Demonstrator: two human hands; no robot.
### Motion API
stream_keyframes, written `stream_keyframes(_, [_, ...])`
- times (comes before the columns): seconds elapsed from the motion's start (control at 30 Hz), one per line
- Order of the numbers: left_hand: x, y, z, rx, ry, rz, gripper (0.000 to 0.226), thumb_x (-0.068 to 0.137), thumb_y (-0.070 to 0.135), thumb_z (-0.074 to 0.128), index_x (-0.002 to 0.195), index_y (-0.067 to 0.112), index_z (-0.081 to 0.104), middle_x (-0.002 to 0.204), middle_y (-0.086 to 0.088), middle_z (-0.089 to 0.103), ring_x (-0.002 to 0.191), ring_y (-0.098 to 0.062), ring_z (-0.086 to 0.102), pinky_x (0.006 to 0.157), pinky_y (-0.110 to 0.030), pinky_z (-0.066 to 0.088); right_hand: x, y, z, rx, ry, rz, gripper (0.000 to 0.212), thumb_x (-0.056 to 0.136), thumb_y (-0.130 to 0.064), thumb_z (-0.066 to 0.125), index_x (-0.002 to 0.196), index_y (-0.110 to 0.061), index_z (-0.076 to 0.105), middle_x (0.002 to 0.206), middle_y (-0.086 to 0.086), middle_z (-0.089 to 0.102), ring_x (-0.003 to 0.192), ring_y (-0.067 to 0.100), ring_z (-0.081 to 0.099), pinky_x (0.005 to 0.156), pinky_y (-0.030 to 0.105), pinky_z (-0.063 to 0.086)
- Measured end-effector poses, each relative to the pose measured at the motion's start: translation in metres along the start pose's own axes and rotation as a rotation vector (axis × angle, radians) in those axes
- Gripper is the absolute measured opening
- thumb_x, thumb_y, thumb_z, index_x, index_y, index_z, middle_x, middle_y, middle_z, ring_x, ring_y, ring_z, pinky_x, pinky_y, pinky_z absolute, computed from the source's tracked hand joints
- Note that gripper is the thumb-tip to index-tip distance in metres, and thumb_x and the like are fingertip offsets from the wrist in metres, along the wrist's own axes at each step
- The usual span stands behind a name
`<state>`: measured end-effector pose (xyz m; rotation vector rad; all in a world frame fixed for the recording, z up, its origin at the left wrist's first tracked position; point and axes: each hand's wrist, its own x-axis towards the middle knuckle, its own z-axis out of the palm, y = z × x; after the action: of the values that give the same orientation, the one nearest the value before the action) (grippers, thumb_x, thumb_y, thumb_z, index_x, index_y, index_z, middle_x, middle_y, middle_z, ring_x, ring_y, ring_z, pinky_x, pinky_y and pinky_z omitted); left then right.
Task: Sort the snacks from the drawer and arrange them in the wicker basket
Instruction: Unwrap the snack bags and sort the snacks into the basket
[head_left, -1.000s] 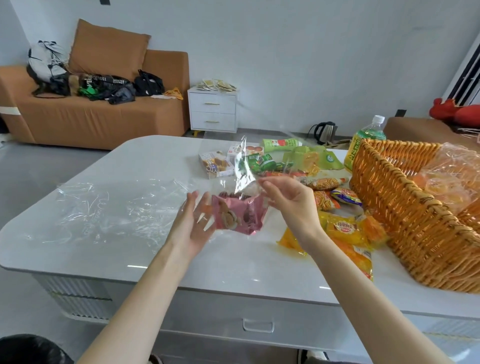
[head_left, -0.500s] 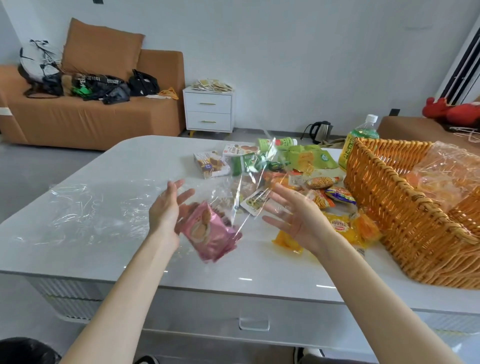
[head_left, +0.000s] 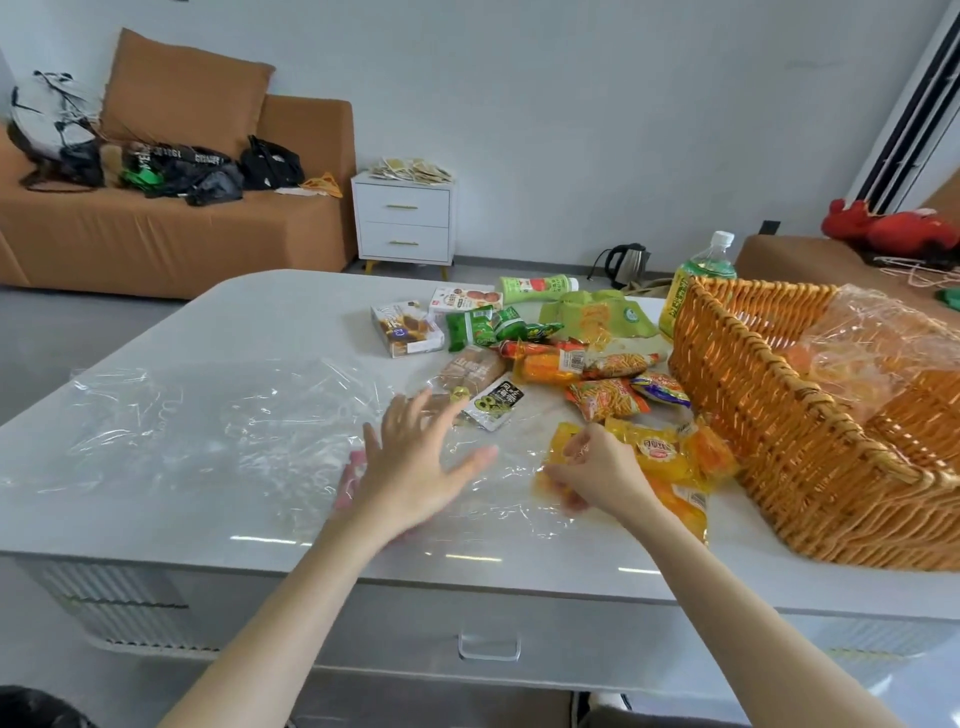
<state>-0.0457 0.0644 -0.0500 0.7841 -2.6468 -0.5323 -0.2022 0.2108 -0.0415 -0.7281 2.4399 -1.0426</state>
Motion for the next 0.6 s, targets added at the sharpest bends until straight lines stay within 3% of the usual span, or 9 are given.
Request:
stream_keyframes(0.07, [-0.012, 0.012, 0.01, 0.195, -0.189, 0.037, 0.088, 0.068, 0.088, 0.028, 0.145, 0.054, 0.002, 0.16, 0.002, -0.012, 0.146, -0.025, -0.016, 0.111, -0.06, -0.01, 0.004, 0.008, -0.01, -0.247, 0.15, -0.134, 0.031, 0.085, -0.022, 0.066, 0.112, -0.011, 0.053, 0.073, -0.002, 0.062, 0.06, 0.017, 0.061, 0.049, 0.029, 0.045])
stream_keyframes(0.13, [-0.018, 0.013, 0.016, 0.299, -0.277, 0.038, 0.099, 0.06, 0.092, 0.027, 0.144, 0.055, -0.01, 0.159, -0.002, -0.018, 0.144, -0.031, -0.02, 0.108, -0.065, -0.012, 0.005, 0.014, -0.021, -0.316, 0.225, -0.236, 0.028, 0.088, -0.029, 0.063, 0.113, -0.019, 0.056, 0.081, -0.004, 0.061, 0.076, 0.018, 0.06, 0.06, 0.032, 0.047])
stream_keyframes(0.2, [-0.016, 0.007, 0.02, 0.342, -0.316, 0.013, 0.104, 0.055, 0.094, 0.025, 0.144, 0.053, -0.012, 0.16, -0.005, -0.011, 0.145, -0.034, -0.016, 0.109, -0.067, -0.009, 0.009, 0.024, -0.027, -0.406, 0.148, -0.308, 0.037, 0.09, -0.033, 0.061, 0.125, -0.026, 0.054, 0.116, 0.0, 0.061, 0.11, 0.022, 0.053, 0.086, 0.036, 0.046])
stream_keyframes(0.23, [-0.015, 0.006, 0.019, 0.351, -0.324, 0.0, 0.105, 0.054, 0.094, 0.024, 0.144, 0.053, -0.011, 0.161, -0.004, -0.005, 0.146, -0.033, -0.013, 0.109, -0.068, -0.007, 0.011, 0.029, -0.027, -0.47, 0.069, -0.315, 0.044, 0.091, -0.034, 0.06, 0.134, -0.029, 0.049, 0.135, 0.003, 0.052, 0.126, 0.025, 0.042, 0.1, 0.038, 0.038])
stream_keyframes(0.3, [-0.013, 0.002, 0.017, 0.384, -0.334, -0.002, 0.1, 0.06, 0.09, 0.03, 0.145, 0.053, -0.007, 0.16, 0.0, 0.006, 0.147, -0.031, -0.005, 0.11, -0.068, -0.004, 0.012, 0.035, -0.022, -0.58, -0.076, -0.271, 0.058, 0.091, -0.044, 0.056, 0.145, -0.037, 0.035, 0.157, 0.002, 0.026, 0.142, 0.029, 0.02, 0.113, 0.043, 0.022])
stream_keyframes(0.4, [-0.013, -0.003, 0.008, 0.425, -0.321, 0.015, 0.087, 0.077, 0.074, 0.047, 0.146, 0.051, -0.001, 0.16, 0.006, 0.012, 0.148, -0.026, 0.002, 0.109, -0.069, -0.004, 0.012, 0.034, -0.015, -0.608, -0.091, -0.271, 0.066, 0.086, -0.057, 0.058, 0.145, -0.039, 0.032, 0.16, 0.002, 0.015, 0.144, 0.031, 0.012, 0.115, 0.046, 0.018])
stream_keyframes(0.6, [-0.013, 0.003, -0.001, 0.352, -0.395, -0.001, 0.088, 0.081, 0.058, 0.062, 0.149, 0.045, 0.007, 0.16, 0.004, 0.012, 0.148, -0.021, 0.004, 0.113, -0.063, -0.001, 0.015, 0.034, -0.013, -0.381, 0.037, -0.347, 0.057, 0.08, -0.034, 0.074, 0.131, -0.029, 0.048, 0.135, 0.004, 0.047, 0.123, 0.026, 0.033, 0.092, 0.035, 0.034])
